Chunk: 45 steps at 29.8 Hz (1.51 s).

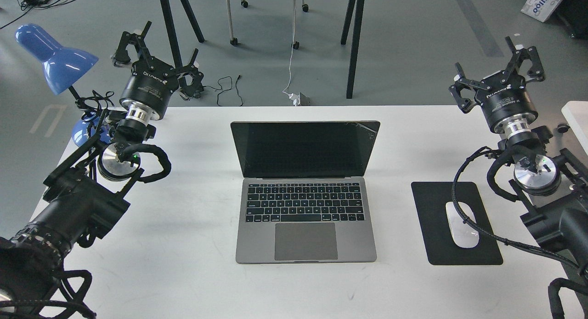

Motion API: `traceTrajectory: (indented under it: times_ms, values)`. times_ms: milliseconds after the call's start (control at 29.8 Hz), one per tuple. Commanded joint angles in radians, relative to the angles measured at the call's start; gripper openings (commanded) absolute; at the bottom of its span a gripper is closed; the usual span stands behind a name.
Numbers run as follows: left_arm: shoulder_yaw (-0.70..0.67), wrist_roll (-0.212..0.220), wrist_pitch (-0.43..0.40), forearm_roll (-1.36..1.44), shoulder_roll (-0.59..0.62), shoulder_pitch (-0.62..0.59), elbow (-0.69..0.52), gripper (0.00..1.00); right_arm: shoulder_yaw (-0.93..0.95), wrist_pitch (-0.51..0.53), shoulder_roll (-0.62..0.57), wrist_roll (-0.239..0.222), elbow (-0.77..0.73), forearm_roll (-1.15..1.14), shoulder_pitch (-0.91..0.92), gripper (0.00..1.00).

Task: Close notebook with right arm
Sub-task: 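Lift the right gripper up off the mouse pad area, then move the right gripper over the top edge of the laptop screen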

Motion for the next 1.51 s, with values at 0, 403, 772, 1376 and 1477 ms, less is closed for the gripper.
traceTrajectory:
  times_ms: [0, 403, 772, 1376, 1477]
  values:
    - [0.005, -0.001, 0.012, 0.001, -0.001, -0.001, 0.000, 1.00, -0.010, -0.001, -0.002, 0.000, 0.000, 0.000, -0.002, 1.00]
    - [0.002, 0.002, 0.005, 0.001, 0.000, 0.000, 0.000, 1.00, -0.207, -0.026, 0.015, -0.003, -0.024, -0.012, 0.116, 1.00]
    - [0.004, 0.002, 0.004, 0.001, 0.000, 0.002, 0.000, 1.00, -0.352, -0.093, 0.153, -0.049, -0.093, -0.017, 0.269, 1.00]
    - [0.004, 0.002, 0.001, 0.001, 0.000, 0.006, -0.002, 1.00, -0.496, -0.092, 0.193, -0.071, -0.031, -0.022, 0.248, 1.00]
    - [0.004, 0.003, 0.001, 0.001, 0.000, 0.006, -0.002, 1.00, -0.505, -0.092, 0.170, -0.071, 0.028, -0.022, 0.220, 1.00]
